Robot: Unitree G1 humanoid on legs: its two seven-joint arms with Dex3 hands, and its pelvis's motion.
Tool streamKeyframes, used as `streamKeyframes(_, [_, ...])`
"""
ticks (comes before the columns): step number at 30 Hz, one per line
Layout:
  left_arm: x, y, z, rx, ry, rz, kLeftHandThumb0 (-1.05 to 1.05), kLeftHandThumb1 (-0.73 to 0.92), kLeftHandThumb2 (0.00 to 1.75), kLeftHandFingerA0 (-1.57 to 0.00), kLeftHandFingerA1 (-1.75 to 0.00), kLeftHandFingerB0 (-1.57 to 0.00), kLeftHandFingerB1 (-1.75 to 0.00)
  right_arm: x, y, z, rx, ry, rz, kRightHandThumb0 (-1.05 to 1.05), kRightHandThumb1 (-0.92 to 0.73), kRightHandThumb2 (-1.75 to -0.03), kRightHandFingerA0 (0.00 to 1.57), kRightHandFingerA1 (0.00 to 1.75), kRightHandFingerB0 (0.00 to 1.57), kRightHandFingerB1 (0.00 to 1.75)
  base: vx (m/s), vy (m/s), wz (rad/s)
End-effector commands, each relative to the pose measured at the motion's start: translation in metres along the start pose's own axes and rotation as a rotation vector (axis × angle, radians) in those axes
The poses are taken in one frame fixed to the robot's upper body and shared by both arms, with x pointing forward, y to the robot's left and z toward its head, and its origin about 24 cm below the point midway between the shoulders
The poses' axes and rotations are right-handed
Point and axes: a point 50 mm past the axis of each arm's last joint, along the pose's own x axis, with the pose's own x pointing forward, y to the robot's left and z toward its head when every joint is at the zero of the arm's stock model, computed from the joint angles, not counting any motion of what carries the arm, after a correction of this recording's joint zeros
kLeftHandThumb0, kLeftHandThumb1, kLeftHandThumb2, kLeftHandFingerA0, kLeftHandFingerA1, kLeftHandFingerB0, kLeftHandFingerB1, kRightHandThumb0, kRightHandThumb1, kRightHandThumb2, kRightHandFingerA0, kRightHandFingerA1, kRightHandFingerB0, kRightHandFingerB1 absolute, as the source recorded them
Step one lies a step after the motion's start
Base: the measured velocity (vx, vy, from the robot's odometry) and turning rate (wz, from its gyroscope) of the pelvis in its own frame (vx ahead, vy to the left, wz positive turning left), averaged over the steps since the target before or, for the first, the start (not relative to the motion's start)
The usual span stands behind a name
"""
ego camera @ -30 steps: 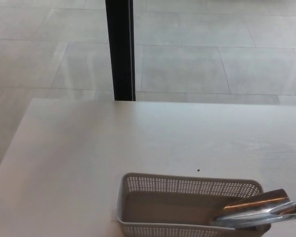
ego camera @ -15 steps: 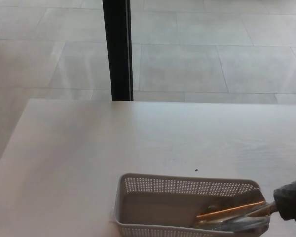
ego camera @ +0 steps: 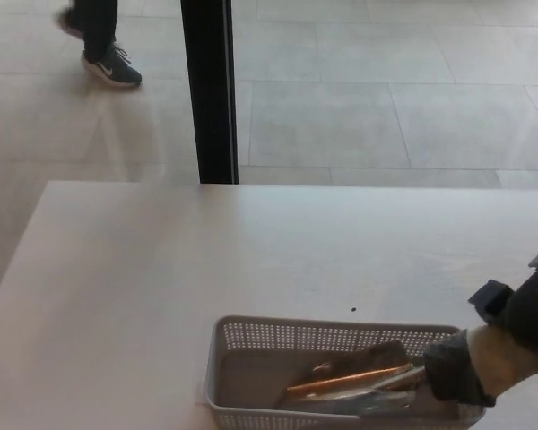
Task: A garden tool is kept on the righthand side and a container is kept on the lefthand side on a desk infront of the robot. the robot uses its right hand to pick up the garden tool and makes a scooping motion inside the container
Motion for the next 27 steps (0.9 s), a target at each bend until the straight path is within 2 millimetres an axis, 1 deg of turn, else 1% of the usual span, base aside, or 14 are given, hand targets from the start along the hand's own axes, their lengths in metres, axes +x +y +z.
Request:
streamKeyframes(1, [-0.002, 0.006, 0.005, -0.02, -0.021, -0.019, -0.86, -0.03, 1.01, -0.96, -1.25, -0.79, -1.03, 0.015, 0.009, 0.023, 0.132, 0.062, 0.072, -0.44, -0.67, -0.86, 0.94, 1.75, 0.79, 0.69, 0.0, 0.0, 0.0])
streamKeyframes(4, [-0.001, 0.005, 0.006, 0.027, -0.016, -0.009, -0.9, 0.03, 1.05, -0.96, -1.17, -0.78, -0.99, 0.023, 0.016, 0.035, 0.234, 0.103, 0.059, -0.45, -0.66, -0.87, 0.94, 1.75, 0.77, 0.75, 0.0, 0.0, 0.0])
streamKeyframes(7, [0.0, 0.003, 0.006, -0.01, -0.015, -0.016, -0.88, -0.01, 1.06, -0.93, -1.2, -0.72, -1.01, 0.027, 0.023, 0.047, 0.273, 0.113, 0.072, -0.46, -0.7, -0.81, 0.93, 1.75, 0.75, 0.72, 0.0, 0.0, 0.0])
streamKeyframes(8, [0.0, 0.002, 0.006, -0.025, -0.015, -0.016, -0.83, -0.05, 1.03, -1.0, -1.28, -0.79, -1.05, 0.028, 0.027, 0.054, 0.325, 0.11, 0.062, -0.45, -0.64, -0.85, 0.89, 1.75, 0.78, 0.81, 0.0, 0.0, 0.0])
streamKeyframes(11, [0.001, 0.0, 0.008, -0.031, -0.021, 0.0, -0.84, -0.02, 1.03, -1.04, -1.28, -0.76, -1.05, 0.029, 0.034, 0.062, 0.381, 0.122, 0.032, -0.46, -0.64, -0.88, 0.91, 1.75, 0.79, 0.84, 0.0, 0.0, 0.0])
streamKeyframes(12, [0.002, 0.0, 0.008, -0.033, -0.021, 0.002, -0.81, -0.05, 0.96, -0.83, -1.13, -0.73, -1.01, 0.029, 0.037, 0.066, 0.418, 0.131, 0.011, -0.46, -0.6, -0.9, 0.95, 1.75, 0.8, 0.91, 0.0, 0.0, 0.0])
streamKeyframes(13, [0.002, 0.0, 0.008, 0.003, -0.022, 0.013, -0.86, 0.01, 1.04, -1.02, -1.23, -0.75, -1.04, 0.029, 0.039, 0.069, 0.413, 0.133, -0.008, -0.46, -0.57, -0.91, 0.95, 1.75, 0.81, 0.97, 0.0, 0.0, 0.0])
streamKeyframes(15, [0.001, 0.001, 0.008, -0.019, -0.012, -0.004, -0.85, -0.01, 1.04, -0.99, -1.21, -0.77, -1.02, 0.026, 0.044, 0.07, 0.522, 0.136, -0.098, -0.41, -0.52, -0.95, 0.95, 1.75, 0.86, 0.83, 0.0, 0.0, 0.0])
streamKeyframes(16, [0.0, 0.002, 0.006, -0.039, -0.012, -0.016, -0.86, -0.04, 1.05, -0.92, -1.24, -0.72, -1.04, 0.025, 0.044, 0.069, 0.539, 0.138, -0.116, -0.42, -0.53, -0.93, 0.95, 1.75, 0.85, 0.93, 0.0, 0.0, 0.0])
streamKeyframes(18, [0.001, 0.002, 0.004, -0.004, 0.005, 0.003, -0.87, 0.01, 1.06, -1.02, -1.17, -0.78, -0.99, 0.022, 0.043, 0.064, 0.637, 0.152, -0.166, -0.4, -0.49, -1.03, 0.95, 1.75, 0.74, 1.52, 0.0, 0.0, 0.0])
streamKeyframes(19, [0.001, 0.001, 0.004, -0.01, 0.004, 0.006, -0.81, -0.05, 0.99, -0.86, -1.11, -0.75, -1.01, 0.021, 0.043, 0.063, 0.661, 0.155, -0.185, -0.37, -0.5, -1.09, 0.91, 1.75, 0.68, 1.67, 0.0, 0.0, 0.0])
streamKeyframes(25, [0.0, 0.003, 0.006, 0.037, -0.014, 0.009, -0.87, -0.02, 1.14, -0.97, -1.22, -0.78, -1.03, 0.015, 0.037, 0.044, 0.862, 0.188, -0.336, -0.34, -0.53, -1.15, 0.86, 1.75, 0.62, 1.75, 0.0, 0.0, 0.0])
streamKeyframes(26, [0.0, 0.003, 0.005, 0.024, -0.013, 0.009, -0.78, -0.07, 1.08, -0.86, -1.11, -0.77, -1.0, 0.014, 0.037, 0.041, 0.879, 0.193, -0.351, -0.34, -0.54, -1.16, 0.9, 1.75, 0.63, 1.75, 0.0, 0.0, 0.0])
streamKeyframes(27, [0.0, 0.003, 0.005, 0.013, -0.007, 0.006, -0.86, -0.04, 1.14, -0.97, -1.23, -0.74, -1.03, 0.011, 0.034, 0.033, 0.9, 0.218, -0.384, -0.36, -0.56, -1.17, 0.91, 1.75, 0.67, 1.68, 0.0, 0.0, 0.0])
